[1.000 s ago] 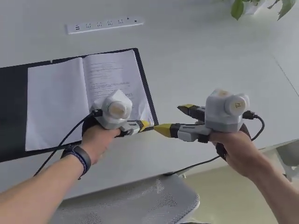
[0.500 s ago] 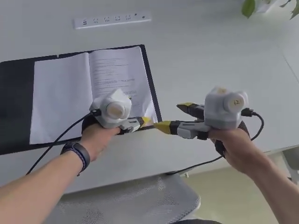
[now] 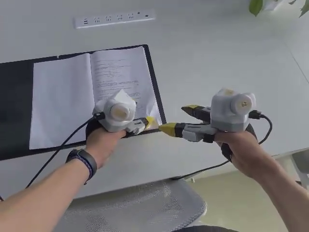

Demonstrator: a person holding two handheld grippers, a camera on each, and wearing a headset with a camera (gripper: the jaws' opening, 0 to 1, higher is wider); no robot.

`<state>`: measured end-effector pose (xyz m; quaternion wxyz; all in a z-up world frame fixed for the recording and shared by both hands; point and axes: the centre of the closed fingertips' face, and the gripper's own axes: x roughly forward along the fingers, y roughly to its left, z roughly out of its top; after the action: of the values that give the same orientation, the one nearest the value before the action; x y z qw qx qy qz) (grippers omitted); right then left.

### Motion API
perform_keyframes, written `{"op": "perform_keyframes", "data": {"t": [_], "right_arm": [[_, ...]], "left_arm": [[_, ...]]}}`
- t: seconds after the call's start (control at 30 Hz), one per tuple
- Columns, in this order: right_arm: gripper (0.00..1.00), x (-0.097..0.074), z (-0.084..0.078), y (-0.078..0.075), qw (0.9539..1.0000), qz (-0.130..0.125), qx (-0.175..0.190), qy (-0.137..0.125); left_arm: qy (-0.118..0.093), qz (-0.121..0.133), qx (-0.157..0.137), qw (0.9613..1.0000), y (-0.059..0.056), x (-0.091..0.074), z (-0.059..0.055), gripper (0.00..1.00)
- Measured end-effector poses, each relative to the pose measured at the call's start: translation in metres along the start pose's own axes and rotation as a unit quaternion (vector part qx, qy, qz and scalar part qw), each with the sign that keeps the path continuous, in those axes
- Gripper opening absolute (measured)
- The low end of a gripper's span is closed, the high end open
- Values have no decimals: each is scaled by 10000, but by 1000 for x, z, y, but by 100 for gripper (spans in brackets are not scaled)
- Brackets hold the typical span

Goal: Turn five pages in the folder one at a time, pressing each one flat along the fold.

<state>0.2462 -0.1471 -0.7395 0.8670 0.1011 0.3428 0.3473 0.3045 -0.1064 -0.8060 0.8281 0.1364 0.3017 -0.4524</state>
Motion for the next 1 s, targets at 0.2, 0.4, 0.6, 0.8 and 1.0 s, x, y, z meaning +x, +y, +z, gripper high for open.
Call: {"op": "perform_keyframes", "data": {"t": [0.2,0.4,0.6,0.8,1.0], "right_arm": [[63,-1,-1,1,10000,0,32,-3],[62,-1,0,-3,10000,-27,39,-13],[62,-2,2,-3,10000,-34,48,-36],[62,0,2,-2,10000,-6,28,-31],[60,5,2,-1,10000,26,28,-18]], "left_arm": [[-120,-117,-185,9997,-14,2,5,48],[-86,-96,41,9999,-17,5,1,51],[-118,-129,-58,9998,-16,4,3,50],[-141,-127,-88,9998,-11,3,2,45],[-136,-119,-34,9998,-11,3,2,43]]}}
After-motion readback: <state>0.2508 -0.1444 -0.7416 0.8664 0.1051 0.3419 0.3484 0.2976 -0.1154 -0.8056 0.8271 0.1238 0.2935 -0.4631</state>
